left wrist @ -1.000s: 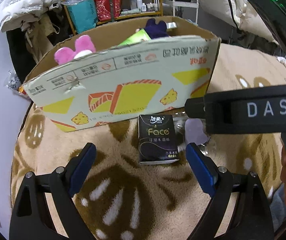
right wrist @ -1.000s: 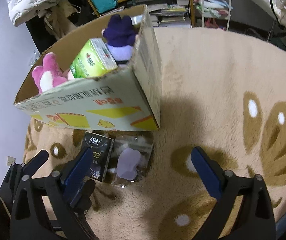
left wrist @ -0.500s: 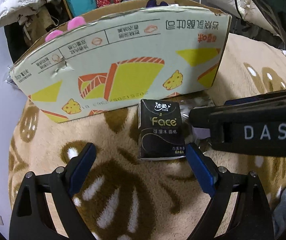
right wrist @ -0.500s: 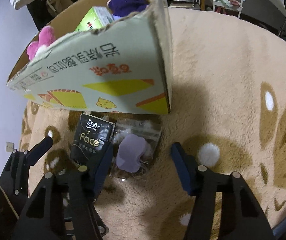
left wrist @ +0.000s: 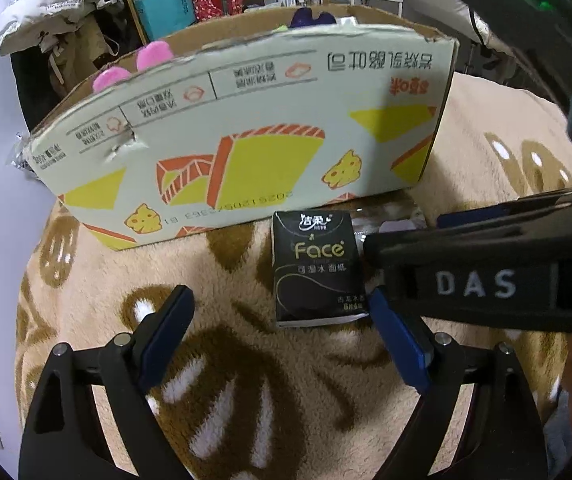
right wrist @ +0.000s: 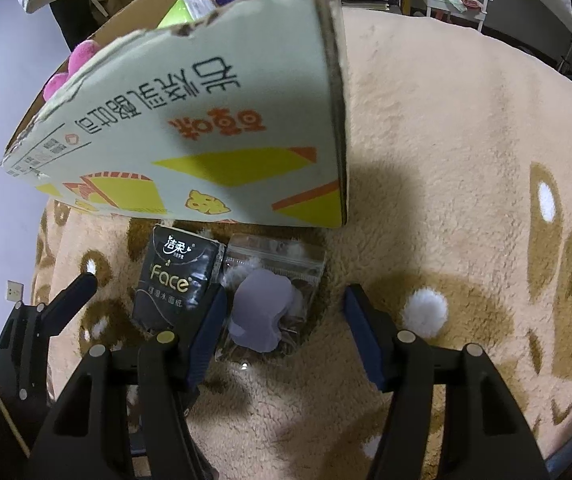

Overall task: Organize soft objects
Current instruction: 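Move the left gripper to the black Face tissue pack while the right approaches the clear zip bag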

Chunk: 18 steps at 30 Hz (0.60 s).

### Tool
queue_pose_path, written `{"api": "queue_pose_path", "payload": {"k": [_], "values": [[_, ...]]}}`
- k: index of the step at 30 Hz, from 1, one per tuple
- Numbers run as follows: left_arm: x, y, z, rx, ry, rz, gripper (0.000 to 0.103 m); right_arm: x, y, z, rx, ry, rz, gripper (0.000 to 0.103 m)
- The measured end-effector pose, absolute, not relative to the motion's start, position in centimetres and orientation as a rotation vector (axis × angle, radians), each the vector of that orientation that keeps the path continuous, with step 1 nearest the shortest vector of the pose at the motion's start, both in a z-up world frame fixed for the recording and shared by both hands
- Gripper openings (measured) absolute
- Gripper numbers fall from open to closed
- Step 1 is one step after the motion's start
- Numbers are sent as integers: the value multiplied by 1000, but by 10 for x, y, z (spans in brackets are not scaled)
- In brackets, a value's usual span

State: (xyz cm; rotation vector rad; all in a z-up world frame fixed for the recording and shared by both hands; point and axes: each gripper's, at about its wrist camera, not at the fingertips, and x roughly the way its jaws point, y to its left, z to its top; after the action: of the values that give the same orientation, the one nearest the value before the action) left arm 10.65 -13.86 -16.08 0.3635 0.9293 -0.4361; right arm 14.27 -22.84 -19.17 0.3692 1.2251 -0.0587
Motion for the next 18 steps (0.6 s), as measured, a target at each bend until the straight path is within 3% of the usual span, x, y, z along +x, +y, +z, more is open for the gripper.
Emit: {"api": "queue_pose_path", "payload": {"k": [10, 18], "values": [[105, -140, -167, 346, 971, -507, 48, 149, -214, -201, 298, 1234, -58, 64], [101, -137, -168, 321, 980, -527, 46, 148, -212, -202, 292, 1243, -64, 58]]}}
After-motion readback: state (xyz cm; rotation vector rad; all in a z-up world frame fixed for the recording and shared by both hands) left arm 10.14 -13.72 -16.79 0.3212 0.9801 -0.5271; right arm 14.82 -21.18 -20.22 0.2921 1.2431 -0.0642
